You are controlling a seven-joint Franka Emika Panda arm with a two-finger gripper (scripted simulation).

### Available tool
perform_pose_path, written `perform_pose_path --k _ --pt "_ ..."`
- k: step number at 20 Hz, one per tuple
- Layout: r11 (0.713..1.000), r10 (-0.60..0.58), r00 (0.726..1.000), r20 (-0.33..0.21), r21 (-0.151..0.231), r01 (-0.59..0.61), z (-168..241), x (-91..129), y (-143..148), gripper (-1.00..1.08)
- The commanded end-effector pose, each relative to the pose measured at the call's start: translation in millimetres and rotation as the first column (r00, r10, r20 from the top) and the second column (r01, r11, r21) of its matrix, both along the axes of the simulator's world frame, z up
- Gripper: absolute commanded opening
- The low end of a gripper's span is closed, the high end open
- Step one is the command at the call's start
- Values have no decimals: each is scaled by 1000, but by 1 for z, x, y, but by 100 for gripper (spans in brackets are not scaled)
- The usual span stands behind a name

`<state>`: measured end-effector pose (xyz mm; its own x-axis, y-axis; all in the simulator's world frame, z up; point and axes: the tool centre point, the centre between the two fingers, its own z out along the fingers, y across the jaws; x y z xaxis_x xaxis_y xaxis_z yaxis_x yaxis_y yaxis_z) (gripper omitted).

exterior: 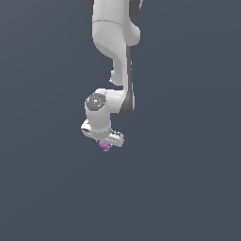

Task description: Pick up the object and move it to a goal position.

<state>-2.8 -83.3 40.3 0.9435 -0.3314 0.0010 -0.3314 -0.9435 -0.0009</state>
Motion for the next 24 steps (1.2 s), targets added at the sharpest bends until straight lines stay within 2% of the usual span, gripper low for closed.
perform_pose_path --k 1,11,24 --pt "1000 -1 1000 0 0 1 0 0 0 -100" --pt "1000 -1 1000 0 -1 1 34 16 20 -100" --pt "1000 -2 1000 -1 -2 2 135 67 83 -100"
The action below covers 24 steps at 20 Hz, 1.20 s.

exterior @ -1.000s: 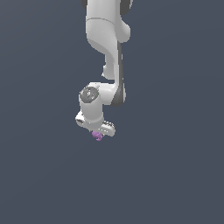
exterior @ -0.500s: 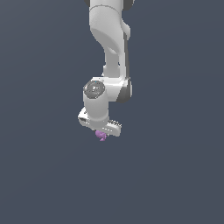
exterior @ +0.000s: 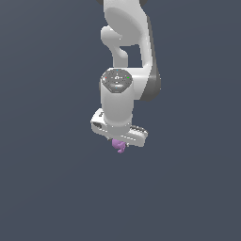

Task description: Pick up the object and move it to a goal position.

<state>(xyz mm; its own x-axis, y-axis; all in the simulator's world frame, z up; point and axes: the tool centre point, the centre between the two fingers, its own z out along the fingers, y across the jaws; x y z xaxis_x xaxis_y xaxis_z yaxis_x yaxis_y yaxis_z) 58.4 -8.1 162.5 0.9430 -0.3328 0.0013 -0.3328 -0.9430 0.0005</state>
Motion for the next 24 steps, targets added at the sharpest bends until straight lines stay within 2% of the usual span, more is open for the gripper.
perform_pose_path --k 1,11,24 --pt "1000 -1 1000 -1 0 1 21 11 13 -100" --pt "1000 -1 1000 -1 0 1 80 43 49 -100" --pt "1000 -1 1000 -1 1 1 100 56 62 -100"
